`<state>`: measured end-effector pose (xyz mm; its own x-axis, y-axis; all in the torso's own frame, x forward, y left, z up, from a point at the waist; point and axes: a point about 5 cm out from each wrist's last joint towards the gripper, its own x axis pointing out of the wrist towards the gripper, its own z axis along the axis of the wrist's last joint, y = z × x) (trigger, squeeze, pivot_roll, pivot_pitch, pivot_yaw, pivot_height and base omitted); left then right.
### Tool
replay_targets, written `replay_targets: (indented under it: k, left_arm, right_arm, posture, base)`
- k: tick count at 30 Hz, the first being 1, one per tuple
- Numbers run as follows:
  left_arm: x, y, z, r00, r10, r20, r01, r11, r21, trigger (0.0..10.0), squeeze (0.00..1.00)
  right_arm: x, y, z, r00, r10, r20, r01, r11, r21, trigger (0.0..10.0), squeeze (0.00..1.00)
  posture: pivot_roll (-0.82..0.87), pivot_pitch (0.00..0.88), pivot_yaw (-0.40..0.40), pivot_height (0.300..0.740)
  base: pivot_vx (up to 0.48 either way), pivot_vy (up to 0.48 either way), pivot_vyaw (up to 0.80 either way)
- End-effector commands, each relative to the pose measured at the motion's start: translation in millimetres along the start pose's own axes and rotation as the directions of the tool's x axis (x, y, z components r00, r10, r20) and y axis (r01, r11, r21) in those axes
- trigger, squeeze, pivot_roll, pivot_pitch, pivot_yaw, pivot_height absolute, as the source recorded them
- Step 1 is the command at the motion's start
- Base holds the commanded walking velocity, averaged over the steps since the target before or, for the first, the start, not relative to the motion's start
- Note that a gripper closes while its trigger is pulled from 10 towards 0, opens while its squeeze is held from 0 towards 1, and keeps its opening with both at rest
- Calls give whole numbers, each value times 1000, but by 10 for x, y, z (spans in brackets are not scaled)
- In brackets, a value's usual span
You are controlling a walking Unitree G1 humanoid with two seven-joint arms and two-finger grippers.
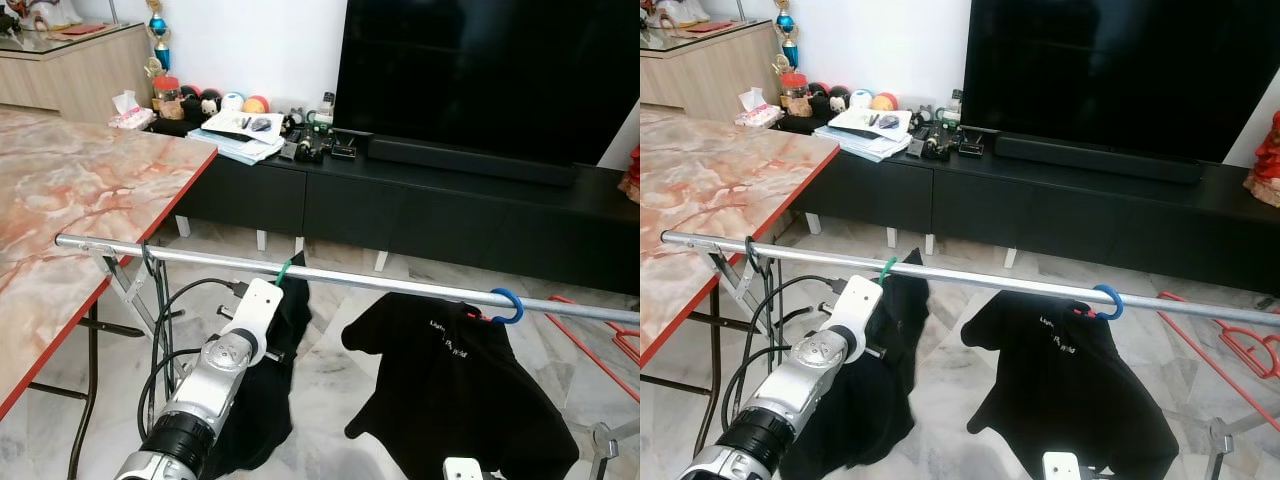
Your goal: Hang hanger
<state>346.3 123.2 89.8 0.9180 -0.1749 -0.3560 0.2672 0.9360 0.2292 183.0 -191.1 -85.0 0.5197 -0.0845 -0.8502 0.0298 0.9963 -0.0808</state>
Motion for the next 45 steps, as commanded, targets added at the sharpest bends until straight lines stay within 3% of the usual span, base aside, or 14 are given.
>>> replay_targets:
  k: [1, 6, 7, 8, 9, 14, 21, 28, 31, 32, 33, 34, 38, 45]
  left_arm:
    - [16, -21, -41, 999, 3, -43, -3, 1000, -13, 10000, 0]
    - [17, -96, -119, 996, -17, -92, 14, 999, -30, 10000, 0]
    - [10, -121, -110, 997, -33, -76, 31, 999, -28, 10000, 282]
    - [10, -121, -110, 997, -33, -76, 31, 999, -28, 10000, 282]
    - [4, -139, -97, 997, -40, -58, 38, 999, -33, 10000, 1000]
    - [-42, -156, -7, 997, -59, 42, 61, 997, -49, 10000, 1000]
    - [-146, -73, 19, 995, -43, 89, 47, 998, -44, 10000, 1000]
    - [-436, -17, 8, 985, -66, 157, 69, 997, -18, 10000, 1000]
    - [-679, 62, -85, 985, -60, 163, 58, 998, 15, 10000, 1000]
    - [-722, 77, -103, 985, -58, 164, 55, 998, 22, 10000, 922]
    - [-784, 84, -129, 983, -72, 166, 67, 997, 34, 10000, 694]
    - [-833, 75, -145, 981, -89, 172, 84, 996, 38, 10000, 0]
    - [-923, 23, -111, 966, -105, 238, 113, 993, -18, 10000, 0]
    - [-829, -26, -83, 969, -22, 246, 41, 996, -73, 10000, 0]
  right_arm:
    - [3, -14, 30, 1000, 0, 2, 0, 1000, -8, 10000, 0]
    - [4, -9, 32, 1000, 0, 3, 0, 1000, -7, 10000, 0]
    - [4, -6, 32, 1000, 1, 3, 0, 1000, -6, 10000, 0]
    - [4, -6, 32, 1000, 1, 3, 0, 1000, -6, 10000, 0]
    - [4, -6, 33, 1000, 1, 4, -1, 1000, -5, 10000, 0]
    - [3, -4, 30, 1000, -2, 7, 1, 1000, 3, 10000, 0]
    - [2, 2, 24, 1000, -1, 10, 1, 1000, 12, 10000, 0]
    - [-2, -5, 12, 1000, -13, 26, 11, 999, 49, 10000, 0]
    - [-4, -12, 13, 999, -7, 37, 5, 998, 62, 10000, 0]
    - [-4, -15, 12, 999, -8, 37, 6, 998, 62, 10000, 0]
    - [-4, -19, 11, 999, -9, 36, 7, 998, 62, 10000, 0]
    - [-4, -24, 9, 999, -11, 33, 9, 998, 62, 10000, 0]
    - [-4, -37, 4, 1000, -16, 25, 14, 998, 62, 10000, 0]
    - [-5, -22, 8, 999, -17, 37, 13, 994, 106, 10000, 0]
  posture:
    - [173, 0, -101, 740]
    - [169, 0, -95, 740]
    - [170, 0, -95, 740]
    - [170, 0, -95, 740]
    - [170, 0, -95, 740]
    - [169, 0, -86, 740]
    - [171, 0, -81, 740]
    - [167, 0, -74, 740]
    - [171, 0, -77, 740]
    - [171, 0, -77, 740]
    - [175, 0, -79, 740]
    - [185, 0, -84, 740]
    - [195, 0, -87, 740]
    - [171, 0, -77, 740]
  base:
    - [0, 0, 0]
    - [0, 0, 0]
    - [0, 0, 0]
    - [0, 0, 0]
    - [0, 0, 0]
    - [0, 0, 0]
    - [0, 0, 0]
    - [0, 0, 0]
    - [0, 0, 0]
    - [0, 0, 0]
    - [0, 0, 0]
    - [0, 0, 0]
    - [0, 0, 0]
    - [0, 0, 0]
